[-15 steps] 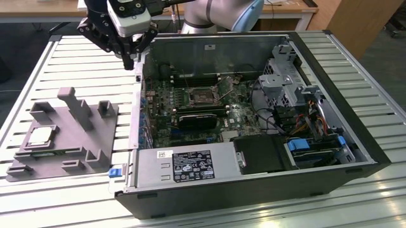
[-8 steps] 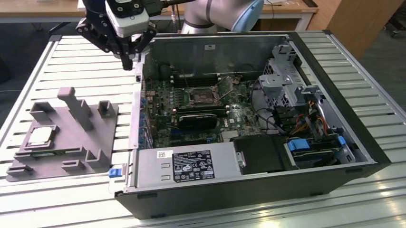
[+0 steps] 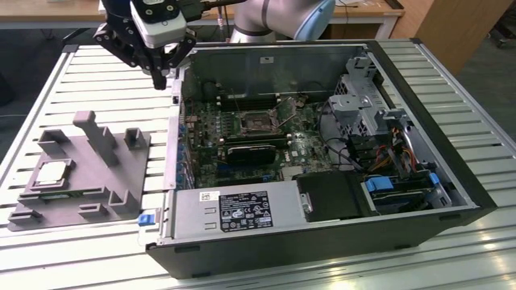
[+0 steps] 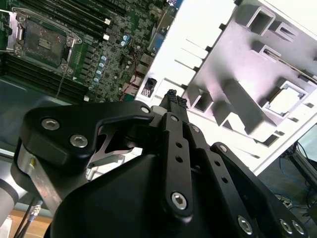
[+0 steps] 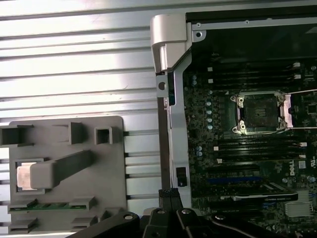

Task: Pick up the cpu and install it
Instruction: 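Reach for the cpu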

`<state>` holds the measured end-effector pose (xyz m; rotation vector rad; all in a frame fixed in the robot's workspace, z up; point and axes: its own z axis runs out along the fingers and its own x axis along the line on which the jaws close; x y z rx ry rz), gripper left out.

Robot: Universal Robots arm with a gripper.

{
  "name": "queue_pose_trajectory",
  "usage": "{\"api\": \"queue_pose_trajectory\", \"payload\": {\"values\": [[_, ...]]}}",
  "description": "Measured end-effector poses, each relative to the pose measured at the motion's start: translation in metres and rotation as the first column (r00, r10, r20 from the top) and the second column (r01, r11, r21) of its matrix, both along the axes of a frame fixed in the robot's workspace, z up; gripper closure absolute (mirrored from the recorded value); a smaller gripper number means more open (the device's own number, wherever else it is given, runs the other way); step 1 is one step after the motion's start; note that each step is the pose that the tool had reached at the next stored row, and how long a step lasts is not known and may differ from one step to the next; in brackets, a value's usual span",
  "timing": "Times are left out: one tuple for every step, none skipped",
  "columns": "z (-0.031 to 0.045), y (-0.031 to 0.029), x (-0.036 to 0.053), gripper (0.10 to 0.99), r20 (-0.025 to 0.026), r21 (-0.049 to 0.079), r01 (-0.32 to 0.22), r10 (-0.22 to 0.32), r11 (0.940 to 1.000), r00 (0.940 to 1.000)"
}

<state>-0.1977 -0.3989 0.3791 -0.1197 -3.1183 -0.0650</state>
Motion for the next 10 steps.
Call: {"api": "queue_pose_trajectory", "payload": {"values": [[-0.0001, 0.0, -0.0004, 0.98, -0.0002, 0.0, 0.0, 0.0, 1.0, 1.0], [-0.0001, 0.0, -0.0008, 0.98, -0.0004, 0.0, 0.0, 0.0, 1.0, 1.0], [-0.0002, 0.0, -0.0012, 0.98, -0.0006, 0.0, 0.0, 0.0, 1.0, 1.0], [-0.0003, 0.0, -0.0016, 0.98, -0.0008, 0.0, 0.0, 0.0, 1.0, 1.0], [-0.0004, 0.0, -0.0021, 0.98, -0.0009, 0.0, 0.0, 0.0, 1.0, 1.0], [-0.0004, 0.0, -0.0024, 0.98, -0.0011, 0.0, 0.0, 0.0, 1.0, 1.0], [-0.0005, 0.0, -0.0028, 0.98, -0.0014, 0.0, 0.0, 0.0, 1.0, 1.0], [-0.0005, 0.0, -0.0032, 0.98, -0.0016, 0.0, 0.0, 0.0, 1.0, 1.0], [-0.0006, 0.0, -0.0035, 0.98, -0.0018, 0.0, 0.0, 0.0, 1.0, 1.0], [-0.0007, 0.0, -0.0039, 0.98, -0.002, 0.0, 0.0, 0.0, 1.0, 1.0]]}}
